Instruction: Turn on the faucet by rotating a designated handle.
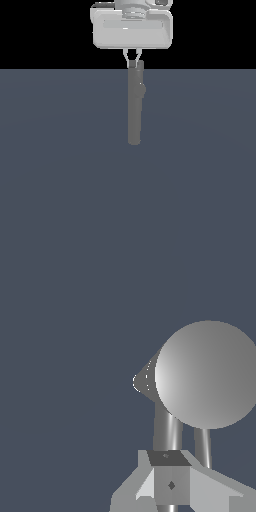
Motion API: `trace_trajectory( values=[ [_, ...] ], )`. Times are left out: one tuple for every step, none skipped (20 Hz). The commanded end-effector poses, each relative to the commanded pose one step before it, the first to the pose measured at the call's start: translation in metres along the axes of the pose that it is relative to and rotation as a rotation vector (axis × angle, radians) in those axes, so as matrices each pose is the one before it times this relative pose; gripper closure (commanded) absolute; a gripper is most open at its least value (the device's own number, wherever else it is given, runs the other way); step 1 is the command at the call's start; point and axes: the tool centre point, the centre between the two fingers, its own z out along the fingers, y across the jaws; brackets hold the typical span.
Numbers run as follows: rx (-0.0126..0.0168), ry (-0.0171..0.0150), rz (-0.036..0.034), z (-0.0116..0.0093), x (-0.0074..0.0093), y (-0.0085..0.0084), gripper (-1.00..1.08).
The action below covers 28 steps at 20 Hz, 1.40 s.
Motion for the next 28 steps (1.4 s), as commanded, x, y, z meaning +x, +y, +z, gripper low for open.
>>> trace_trajectory(
  values=[
    [-0.00738, 0.00727, 0.03672, -0.001, 0.00616, 0.03446, 1.08],
    [-0.0004, -0.00098, 0.00321, -0.0001, 0.00136, 0.00621, 1.08],
    [-0.0004, -0.00098, 0.00321, -0.00009, 0.00135, 0.00615, 1.08],
    [-0.00039, -0.00097, 0.00318, -0.00009, 0.00135, 0.00608, 1.08],
    [-0.00037, -0.00095, 0.00311, -0.0001, 0.00134, 0.00598, 1.08],
    [-0.00034, -0.00092, 0.00305, -0.0001, 0.00135, 0.00587, 1.08],
    [0.0, 0.0, 0.0, 0.0, 0.0, 0.0, 1.08],
    [0.01455, -0.02287, -0.05314, 0.00102, -0.0102, -0.03995, 1.08],
    [-0.00081, 0.00123, 0.00289, -0.0001, 0.00305, 0.00286, 1.08],
    [-0.0008, 0.00121, 0.00285, -0.0001, 0.00304, 0.00283, 1.08],
    [-0.0008, 0.00121, 0.00285, -0.0001, 0.00301, 0.00282, 1.08],
    [-0.00079, 0.00121, 0.00285, -0.00011, 0.00299, 0.00281, 1.08],
    [-0.00078, 0.0012, 0.00282, -0.0001, 0.00298, 0.00279, 1.08],
    [-0.00077, 0.00119, 0.00279, -0.0001, 0.00296, 0.00276, 1.08],
    [-0.00077, 0.00119, 0.00279, -0.0001, 0.00294, 0.00275, 1.08],
    [-0.00077, 0.00119, 0.00279, -0.00011, 0.00292, 0.00274, 1.08],
    [-0.00074, 0.00114, 0.00269, -0.00009, 0.00292, 0.00268, 1.08],
    [-0.00076, 0.00117, 0.00276, -0.00011, 0.00288, 0.0027, 1.08],
    [-0.00072, 0.00113, 0.00265, -0.00009, 0.00288, 0.00264, 1.08],
    [-0.00074, 0.00116, 0.00272, -0.00011, 0.00284, 0.00267, 1.08],
    [-0.00072, 0.00113, 0.00265, -0.0001, 0.00283, 0.00262, 1.08],
    [-0.00072, 0.00113, 0.00265, -0.00011, 0.00281, 0.00261, 1.08],
    [-0.0007, 0.00112, 0.00262, -0.00011, 0.00279, 0.00258, 1.08],
    [-0.0007, 0.00112, 0.00262, -0.00011, 0.00276, 0.00257, 1.08],
    [-0.0007, 0.00112, 0.00262, -0.00012, 0.00274, 0.00256, 1.08],
    [-0.00067, 0.00109, 0.00255, -0.00011, 0.00273, 0.00251, 1.08],
    [-0.00066, 0.00109, 0.00255, -0.00012, 0.0027, 0.00249, 1.08],
    [0.0, 0.0, 0.0, 0.0, 0.0, 0.0, 1.08]
  ],
)
